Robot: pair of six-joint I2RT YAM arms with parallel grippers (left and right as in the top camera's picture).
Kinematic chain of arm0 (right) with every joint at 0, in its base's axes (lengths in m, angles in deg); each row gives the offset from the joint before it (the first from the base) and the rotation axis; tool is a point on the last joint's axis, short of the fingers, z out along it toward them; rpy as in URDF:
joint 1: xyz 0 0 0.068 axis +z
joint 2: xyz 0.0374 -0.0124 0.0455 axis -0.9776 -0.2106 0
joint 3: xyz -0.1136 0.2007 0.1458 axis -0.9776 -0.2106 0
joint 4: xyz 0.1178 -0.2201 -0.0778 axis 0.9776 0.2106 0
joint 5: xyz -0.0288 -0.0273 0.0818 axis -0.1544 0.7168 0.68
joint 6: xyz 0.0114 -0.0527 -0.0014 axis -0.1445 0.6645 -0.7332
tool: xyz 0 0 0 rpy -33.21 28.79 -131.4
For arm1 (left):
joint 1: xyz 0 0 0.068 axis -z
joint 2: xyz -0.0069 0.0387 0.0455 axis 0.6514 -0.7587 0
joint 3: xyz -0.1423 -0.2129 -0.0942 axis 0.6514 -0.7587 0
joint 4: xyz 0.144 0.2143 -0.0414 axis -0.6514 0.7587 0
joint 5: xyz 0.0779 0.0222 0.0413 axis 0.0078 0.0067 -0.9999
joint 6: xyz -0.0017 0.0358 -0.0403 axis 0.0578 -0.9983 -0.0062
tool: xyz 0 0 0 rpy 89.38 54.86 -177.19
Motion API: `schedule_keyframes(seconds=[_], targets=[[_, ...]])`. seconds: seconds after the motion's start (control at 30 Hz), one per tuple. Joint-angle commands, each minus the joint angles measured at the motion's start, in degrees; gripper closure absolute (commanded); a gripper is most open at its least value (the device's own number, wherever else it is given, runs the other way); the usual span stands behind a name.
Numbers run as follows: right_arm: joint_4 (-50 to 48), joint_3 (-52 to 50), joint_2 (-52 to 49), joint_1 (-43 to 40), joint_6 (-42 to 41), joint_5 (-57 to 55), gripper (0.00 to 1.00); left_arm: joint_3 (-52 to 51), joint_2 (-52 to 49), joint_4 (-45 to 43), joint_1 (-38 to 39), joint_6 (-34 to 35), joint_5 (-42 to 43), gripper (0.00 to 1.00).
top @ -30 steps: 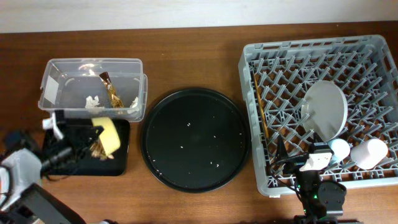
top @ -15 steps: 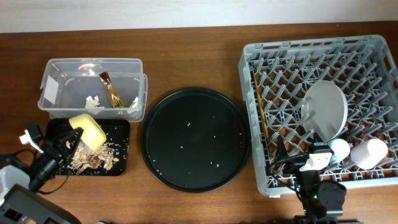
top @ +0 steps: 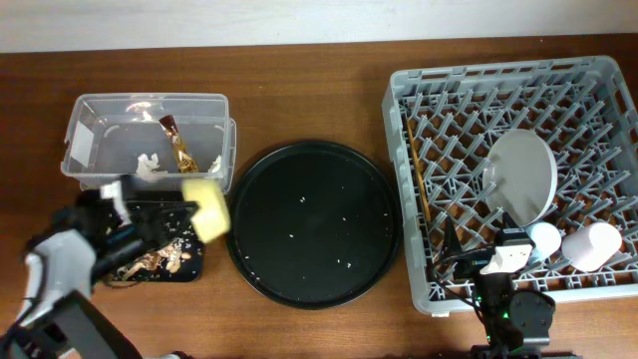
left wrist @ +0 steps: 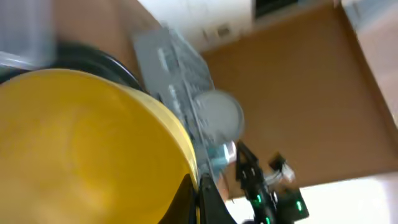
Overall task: Sort waste into correct bins and load items into the dishwasher rack
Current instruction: 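Tip the yellow bowl to empty scraps onto the black tray, then carry the yellow bowl to the rack and set it down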
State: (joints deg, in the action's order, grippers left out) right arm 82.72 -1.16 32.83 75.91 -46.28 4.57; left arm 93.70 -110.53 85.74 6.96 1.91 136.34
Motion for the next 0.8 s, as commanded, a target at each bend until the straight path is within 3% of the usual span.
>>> schedule_keyframes(seconds=[0.0, 0.03, 0.07, 0.17, 0.23, 0.3, 0.53, 0.67, 0.77], targets=[[0.2, -0.3, 0.3, -0.1, 0.0, 0.5, 0.02, 1.2, 2.4, -11.6, 15.4, 3.9, 0.3, 0.99], [0.2, -0.3, 0.3, -0.1, 0.0, 0.5, 0.02, 1.2, 2.4, -24.8, 21.7, 16.9, 0.4, 0.99], [0.2, -0.3, 0.3, -0.1, 0.0, 0.5, 0.02, 1.2, 2.4, -40.8, 27.8, 33.4, -5.2, 0.99], [0.2, -0.3, 0.3, -0.1, 0.0, 0.5, 0.02, 1.2, 2.4, -81.0, 44.1, 71.6, -22.4, 1.00], [0.2, -0.3, 0.3, -0.1, 0.0, 0.5, 0.02, 1.2, 2.2, -92.9, 54.9, 86.7, -41.8, 1.00], [0.2, -0.3, 0.3, -0.1, 0.0, 0.5, 0.02, 2.0, 0.1, -99.2, 60.4, 91.3, -48.2, 1.00], [0.2, -0.3, 0.3, -0.1, 0.0, 0.5, 0.02, 26.1, -26.9, -108.4, 70.7, 105.8, -47.3, 1.00], [0.2, -0.3, 0.3, -0.1, 0.0, 0.5, 0.02, 28.7, -35.1, -116.9, 72.7, 109.4, -49.4, 1.00], [0.2, -0.3, 0.3, -0.1, 0.0, 0.5, 0.02, 28.7, -36.9, -117.2, 73.6, 110.0, -49.0, 1.00]])
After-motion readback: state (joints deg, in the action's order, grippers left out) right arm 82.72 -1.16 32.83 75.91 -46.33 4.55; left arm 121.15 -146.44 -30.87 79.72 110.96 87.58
